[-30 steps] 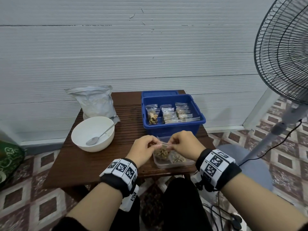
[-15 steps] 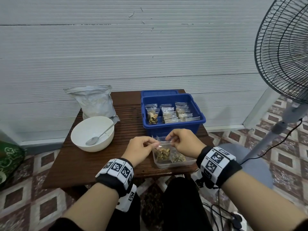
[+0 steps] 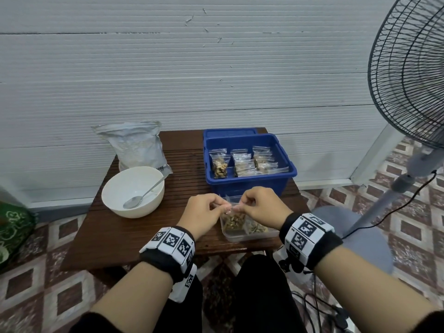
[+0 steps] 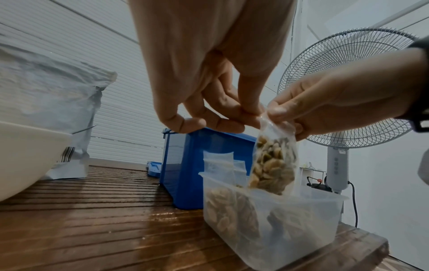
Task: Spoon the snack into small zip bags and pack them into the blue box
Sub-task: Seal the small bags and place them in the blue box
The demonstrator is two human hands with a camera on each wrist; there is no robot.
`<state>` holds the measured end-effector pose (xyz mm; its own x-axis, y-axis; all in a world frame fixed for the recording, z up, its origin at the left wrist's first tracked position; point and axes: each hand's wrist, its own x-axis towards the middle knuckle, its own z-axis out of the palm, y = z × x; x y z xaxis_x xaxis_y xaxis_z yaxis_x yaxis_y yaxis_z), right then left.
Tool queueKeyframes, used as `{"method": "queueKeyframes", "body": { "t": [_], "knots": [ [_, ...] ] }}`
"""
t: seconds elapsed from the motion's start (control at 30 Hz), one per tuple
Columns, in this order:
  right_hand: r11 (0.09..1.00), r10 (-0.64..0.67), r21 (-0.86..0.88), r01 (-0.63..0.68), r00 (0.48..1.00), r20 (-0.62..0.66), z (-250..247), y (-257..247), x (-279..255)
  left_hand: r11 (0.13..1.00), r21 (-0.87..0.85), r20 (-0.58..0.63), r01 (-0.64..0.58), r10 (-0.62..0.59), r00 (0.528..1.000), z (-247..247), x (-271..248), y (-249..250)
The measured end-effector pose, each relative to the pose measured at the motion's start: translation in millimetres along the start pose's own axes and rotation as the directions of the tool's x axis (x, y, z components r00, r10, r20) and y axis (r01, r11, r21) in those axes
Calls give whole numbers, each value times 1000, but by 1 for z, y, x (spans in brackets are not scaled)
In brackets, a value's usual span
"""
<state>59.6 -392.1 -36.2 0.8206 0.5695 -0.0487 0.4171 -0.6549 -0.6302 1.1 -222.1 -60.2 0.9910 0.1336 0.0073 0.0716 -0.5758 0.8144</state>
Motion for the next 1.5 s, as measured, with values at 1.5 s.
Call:
{"method": "queueKeyframes", "body": {
  "t": [1.5],
  "knots": [
    [987, -161, 5, 161, 986, 28, -45, -19, 63, 989, -7, -64, -147, 146, 987, -50, 59, 9]
  ]
}}
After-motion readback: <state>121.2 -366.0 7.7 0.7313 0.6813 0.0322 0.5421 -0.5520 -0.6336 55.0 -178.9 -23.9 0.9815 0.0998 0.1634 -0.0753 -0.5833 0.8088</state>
